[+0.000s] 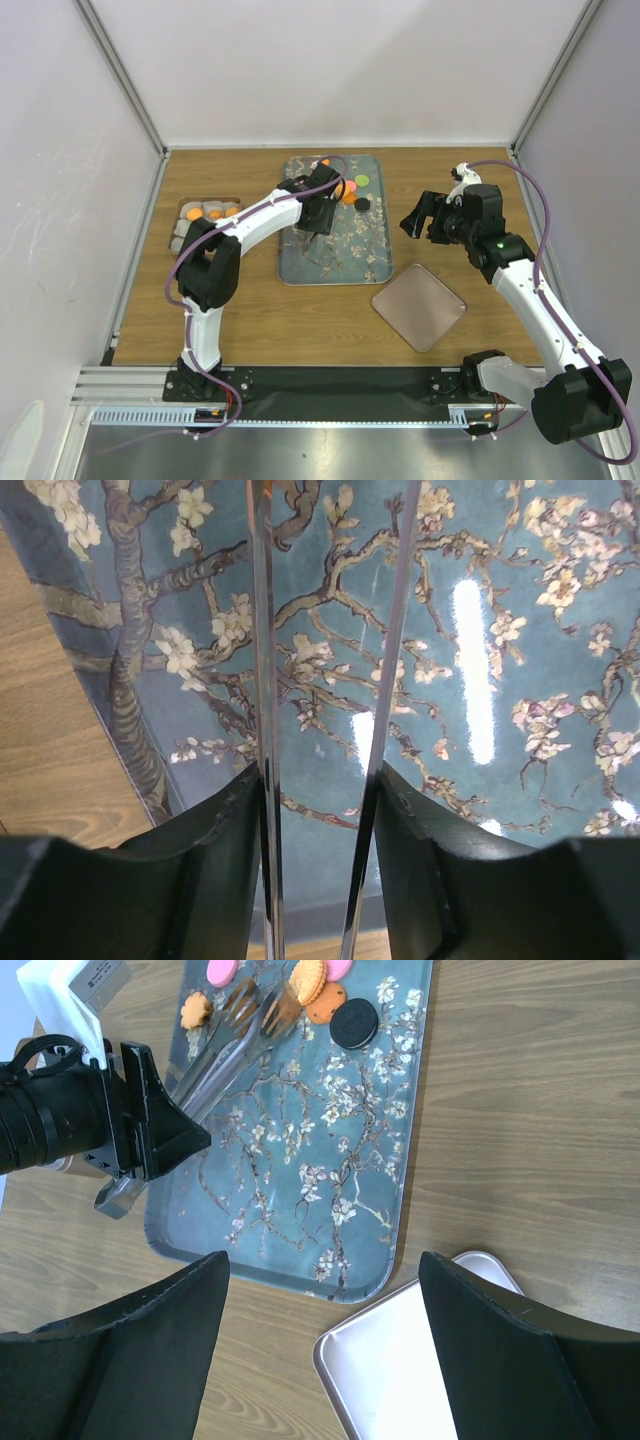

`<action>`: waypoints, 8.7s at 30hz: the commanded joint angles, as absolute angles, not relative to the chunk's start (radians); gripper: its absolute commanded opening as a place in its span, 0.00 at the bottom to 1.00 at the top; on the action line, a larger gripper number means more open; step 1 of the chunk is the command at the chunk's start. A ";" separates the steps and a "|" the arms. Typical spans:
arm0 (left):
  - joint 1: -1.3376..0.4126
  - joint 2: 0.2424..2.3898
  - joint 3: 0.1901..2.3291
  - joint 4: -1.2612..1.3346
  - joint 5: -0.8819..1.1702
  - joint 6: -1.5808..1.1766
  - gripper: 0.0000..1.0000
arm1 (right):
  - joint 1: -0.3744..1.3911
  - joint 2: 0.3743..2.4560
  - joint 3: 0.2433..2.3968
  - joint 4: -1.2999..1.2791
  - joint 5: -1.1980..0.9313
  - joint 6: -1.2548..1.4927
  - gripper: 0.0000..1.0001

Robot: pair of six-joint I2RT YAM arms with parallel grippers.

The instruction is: Pack the cookies

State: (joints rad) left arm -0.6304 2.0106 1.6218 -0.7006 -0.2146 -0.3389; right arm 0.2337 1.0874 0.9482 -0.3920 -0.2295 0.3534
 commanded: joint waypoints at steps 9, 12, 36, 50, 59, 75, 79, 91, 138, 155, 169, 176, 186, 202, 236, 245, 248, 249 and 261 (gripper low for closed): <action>-0.644 1.982 1.674 -0.718 -0.230 -0.319 0.47 | 0.236 1.062 0.962 -0.379 -0.232 0.339 0.83; -0.644 1.977 1.677 -0.736 -0.239 -0.314 0.49 | 0.236 1.061 0.962 -0.380 -0.230 0.339 0.84; -0.673 2.033 1.743 -0.813 -0.307 -0.265 0.46 | 0.235 1.061 0.962 -0.379 -0.233 0.339 0.84; -0.676 1.961 1.733 -0.827 -0.331 -0.261 0.34 | 0.235 1.057 0.963 -0.380 -0.232 0.337 0.84; -0.675 1.787 1.646 -0.828 -0.359 -0.271 0.34 | 0.235 1.058 0.963 -0.380 -0.235 0.339 0.84; -0.513 1.280 1.249 -0.877 -0.367 -0.356 0.36 | 0.250 1.078 0.960 -0.370 -0.267 0.347 0.84; -0.398 1.166 1.154 -0.894 -0.344 -0.377 0.36 | 0.265 1.097 0.960 -0.362 -0.294 0.353 0.83; -0.146 1.098 1.029 -0.923 -0.315 -0.410 0.32 | 0.279 1.101 0.948 -0.351 -0.301 0.359 0.82; 0.083 1.151 0.954 -0.856 -0.321 -0.394 0.43 | 0.267 1.091 0.946 -0.350 -0.318 0.362 0.83; 0.083 1.106 0.979 -0.896 -0.293 -0.403 0.46 | 0.259 1.085 0.946 -0.351 -0.322 0.365 0.83; -0.078 1.124 1.126 -0.948 -0.296 -0.402 0.48 | 0.250 1.094 0.946 -0.348 -0.318 0.364 0.83; -0.326 1.281 1.308 -0.939 -0.322 -0.440 0.49 | 0.247 1.095 0.948 -0.353 -0.302 0.360 0.83; -0.465 1.620 1.476 -0.819 -0.229 -0.422 0.50 | 0.245 1.094 0.951 -0.354 -0.284 0.357 0.83; -0.466 1.882 1.684 -0.819 -0.236 -0.403 0.51 | 0.244 1.097 0.951 -0.357 -0.276 0.357 0.83; -0.453 1.950 1.683 -0.811 -0.255 -0.422 0.51 | 0.244 1.092 0.950 -0.357 -0.279 0.356 0.83; -0.453 1.934 1.687 -0.833 -0.258 -0.422 0.51 | 0.244 1.092 0.950 -0.357 -0.278 0.356 0.83; -0.453 1.925 1.677 -0.828 -0.242 -0.419 0.51 | 0.242 1.092 0.951 -0.357 -0.278 0.356 0.83; -0.453 1.933 1.674 -0.830 -0.236 -0.416 0.51 | 0.242 1.092 0.951 -0.357 -0.276 0.356 0.83; -0.456 1.962 1.697 -0.825 -0.206 -0.403 0.49 | 0.242 1.094 0.951 -0.357 -0.276 0.356 0.83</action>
